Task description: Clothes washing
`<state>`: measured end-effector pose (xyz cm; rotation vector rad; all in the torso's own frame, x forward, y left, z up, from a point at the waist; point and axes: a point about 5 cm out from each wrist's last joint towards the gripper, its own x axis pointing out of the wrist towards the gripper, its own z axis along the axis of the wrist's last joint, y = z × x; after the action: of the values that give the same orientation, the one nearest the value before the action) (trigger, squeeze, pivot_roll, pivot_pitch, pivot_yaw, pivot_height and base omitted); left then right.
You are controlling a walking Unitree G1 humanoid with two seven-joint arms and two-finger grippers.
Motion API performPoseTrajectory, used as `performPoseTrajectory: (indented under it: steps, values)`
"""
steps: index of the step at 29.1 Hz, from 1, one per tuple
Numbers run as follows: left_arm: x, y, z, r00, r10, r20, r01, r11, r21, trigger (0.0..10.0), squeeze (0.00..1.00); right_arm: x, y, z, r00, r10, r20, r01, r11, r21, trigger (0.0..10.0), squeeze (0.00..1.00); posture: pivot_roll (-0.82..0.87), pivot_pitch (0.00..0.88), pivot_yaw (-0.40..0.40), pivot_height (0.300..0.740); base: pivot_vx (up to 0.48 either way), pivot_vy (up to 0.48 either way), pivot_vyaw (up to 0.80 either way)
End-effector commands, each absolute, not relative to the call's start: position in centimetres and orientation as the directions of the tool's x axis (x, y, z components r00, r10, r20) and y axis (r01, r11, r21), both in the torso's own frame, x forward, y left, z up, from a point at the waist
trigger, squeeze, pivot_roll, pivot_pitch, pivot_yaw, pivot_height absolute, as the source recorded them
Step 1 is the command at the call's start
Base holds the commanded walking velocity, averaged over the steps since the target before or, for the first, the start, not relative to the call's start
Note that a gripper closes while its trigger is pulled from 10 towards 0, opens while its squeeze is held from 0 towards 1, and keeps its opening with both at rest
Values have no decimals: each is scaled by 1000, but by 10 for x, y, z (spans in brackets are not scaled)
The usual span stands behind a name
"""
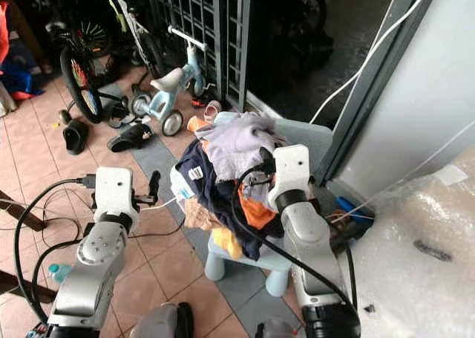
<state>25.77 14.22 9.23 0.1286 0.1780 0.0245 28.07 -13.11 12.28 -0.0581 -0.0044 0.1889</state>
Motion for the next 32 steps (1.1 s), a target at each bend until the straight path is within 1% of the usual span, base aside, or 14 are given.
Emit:
performPoseTrajectory:
  steps: [1,2,4,7,11,14,15,17,20,23,32]
  values:
    - [258,143,90,981,26,-190,0,991,136,10000,0,281,-141,125,990,140,-1,-140,988,-59,10000,0,-49,0,35,740,-244,0,0]
    - [259,143,90,982,26,-185,0,991,137,10000,0,281,-143,125,993,116,6,-116,993,-8,10000,0,-53,0,32,740,-300,0,0]
    - [260,144,91,982,35,-184,-10,991,133,10000,0,283,-144,128,995,102,14,-102,995,7,10000,0,-66,0,36,740,-287,0,0]
    - [261,143,91,983,31,-182,-9,993,121,10000,0,285,-146,133,993,108,46,-107,994,-22,10000,0,-66,0,36,740,-259,0,0]
    - [260,137,92,984,1,-180,20,993,113,10000,0,285,-155,130,998,51,20,-51,999,-4,10000,0,-70,0,48,740,0,0,0]
    - [259,135,94,985,-35,-169,51,995,87,10000,0,286,-162,133,999,6,34,-5,1000,-13,10000,0,-68,0,47,740,0,0,0]
    - [260,136,96,985,-55,-161,67,995,69,10000,0,288,-163,136,999,-11,47,13,999,-32,10000,0,-68,0,47,740,0,0,0]
    - [259,138,94,985,-55,-164,67,995,69,10000,0,290,-164,136,999,-22,46,24,999,-39,10000,0,-70,0,43,740,0,0,0]
    - [259,140,91,983,-42,-179,54,997,62,10000,0,293,-163,136,999,-21,47,23,999,-39,10000,0,-69,0,40,740,0,0,-800]
    - [256,137,91,981,-64,-181,72,997,40,10000,0,296,-163,139,998,-21,59,24,999,-44,10000,0,-67,0,39,740,0,0,-800]
    - [257,136,92,982,-73,-176,82,995,47,10000,0,296,-164,139,997,-29,68,32,998,-47,10000,0,-69,0,45,740,0,0,-800]
